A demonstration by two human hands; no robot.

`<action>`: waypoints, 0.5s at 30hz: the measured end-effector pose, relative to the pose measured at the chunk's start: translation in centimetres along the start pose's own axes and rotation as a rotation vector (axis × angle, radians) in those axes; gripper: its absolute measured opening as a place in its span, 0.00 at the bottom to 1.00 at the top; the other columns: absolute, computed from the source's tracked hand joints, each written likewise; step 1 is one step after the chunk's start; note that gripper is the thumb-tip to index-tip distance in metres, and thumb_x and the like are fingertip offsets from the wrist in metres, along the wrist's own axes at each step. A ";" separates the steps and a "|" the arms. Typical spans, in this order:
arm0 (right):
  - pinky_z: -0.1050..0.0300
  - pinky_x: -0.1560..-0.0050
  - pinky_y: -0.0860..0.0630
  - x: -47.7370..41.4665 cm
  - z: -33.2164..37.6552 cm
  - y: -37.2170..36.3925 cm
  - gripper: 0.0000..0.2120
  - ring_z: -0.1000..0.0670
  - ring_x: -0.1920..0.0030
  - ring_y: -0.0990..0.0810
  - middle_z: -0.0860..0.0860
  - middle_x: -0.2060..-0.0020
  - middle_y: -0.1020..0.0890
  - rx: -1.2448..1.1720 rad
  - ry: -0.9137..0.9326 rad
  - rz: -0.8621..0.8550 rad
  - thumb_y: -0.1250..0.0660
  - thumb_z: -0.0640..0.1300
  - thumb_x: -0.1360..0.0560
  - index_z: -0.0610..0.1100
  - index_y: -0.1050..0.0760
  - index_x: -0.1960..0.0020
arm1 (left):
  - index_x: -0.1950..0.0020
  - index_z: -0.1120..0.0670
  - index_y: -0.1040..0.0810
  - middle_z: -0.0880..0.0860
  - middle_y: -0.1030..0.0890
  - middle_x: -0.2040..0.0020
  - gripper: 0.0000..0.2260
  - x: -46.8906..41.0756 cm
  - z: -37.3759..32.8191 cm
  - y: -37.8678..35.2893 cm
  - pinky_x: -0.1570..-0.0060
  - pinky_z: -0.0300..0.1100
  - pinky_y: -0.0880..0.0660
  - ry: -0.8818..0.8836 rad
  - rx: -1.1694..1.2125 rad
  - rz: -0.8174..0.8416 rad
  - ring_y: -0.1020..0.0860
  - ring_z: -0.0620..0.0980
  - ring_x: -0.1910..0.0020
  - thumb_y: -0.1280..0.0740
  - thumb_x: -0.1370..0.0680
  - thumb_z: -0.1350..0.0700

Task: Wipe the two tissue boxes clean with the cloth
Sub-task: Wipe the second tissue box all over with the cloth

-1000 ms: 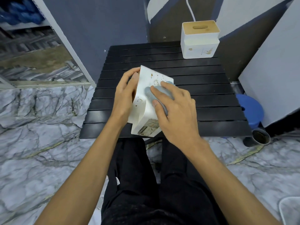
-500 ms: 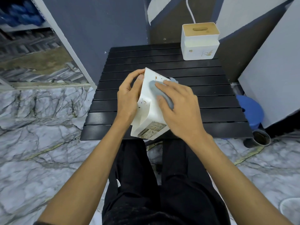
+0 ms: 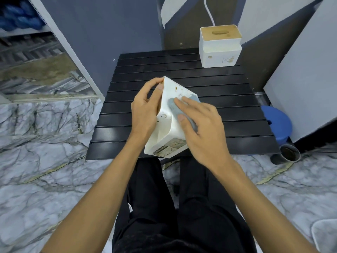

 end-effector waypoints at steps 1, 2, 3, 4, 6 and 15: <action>0.45 0.35 0.32 0.7 0.5 0.0 0.19 0.48 0.35 0.29 0.57 0.32 0.25 0.010 0.029 -0.002 0.44 0.54 0.19 0.55 0.27 0.31 | 0.39 0.52 0.20 0.51 0.17 0.48 0.10 0.0 0.0 0.0 0.55 0.45 0.25 -0.005 -0.003 0.002 0.22 0.47 0.56 0.37 0.17 0.53; 0.46 0.35 0.32 1.2 1.0 0.0 0.18 0.48 0.35 0.29 0.57 0.32 0.26 0.032 0.064 0.002 0.44 0.53 0.19 0.55 0.27 0.31 | 0.39 0.52 0.20 0.51 0.17 0.47 0.11 -0.1 0.0 0.1 0.55 0.45 0.24 -0.011 -0.007 0.007 0.22 0.46 0.55 0.37 0.17 0.53; 0.47 0.35 0.32 1.3 1.3 0.0 0.18 0.48 0.36 0.29 0.57 0.32 0.26 0.054 0.096 0.008 0.43 0.53 0.19 0.55 0.27 0.31 | 0.39 0.53 0.20 0.51 0.17 0.46 0.11 -0.1 0.1 0.1 0.54 0.45 0.24 -0.014 -0.008 0.012 0.21 0.46 0.54 0.37 0.17 0.53; 0.47 0.35 0.32 0.9 1.5 -0.1 0.18 0.48 0.36 0.28 0.57 0.32 0.25 0.068 0.116 0.015 0.43 0.52 0.19 0.55 0.26 0.31 | 0.38 0.53 0.20 0.52 0.17 0.46 0.11 -0.1 0.1 0.2 0.54 0.45 0.23 -0.011 -0.007 0.014 0.21 0.47 0.53 0.37 0.17 0.52; 0.47 0.35 0.32 -0.3 1.3 -0.3 0.17 0.47 0.37 0.28 0.56 0.32 0.25 0.053 0.094 0.030 0.42 0.52 0.19 0.55 0.26 0.31 | 0.38 0.52 0.20 0.54 0.17 0.47 0.11 0.0 0.2 0.2 0.53 0.48 0.24 -0.003 0.002 0.013 0.22 0.50 0.54 0.37 0.17 0.51; 0.49 0.28 0.38 1.5 0.4 0.0 0.23 0.49 0.28 0.35 0.56 0.27 0.32 0.071 0.023 0.071 0.47 0.56 0.19 0.52 0.32 0.26 | 0.38 0.51 0.20 0.47 0.16 0.50 0.10 0.3 -0.2 -0.3 0.54 0.51 0.24 -0.002 -0.017 0.030 0.22 0.48 0.56 0.37 0.17 0.53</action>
Point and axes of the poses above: each hand's wrist, its own x-axis away from the middle knuckle, its own y-axis out of the back of the hand, z = x × y, the point moved 1 cm from there along -x, towards the middle knuckle
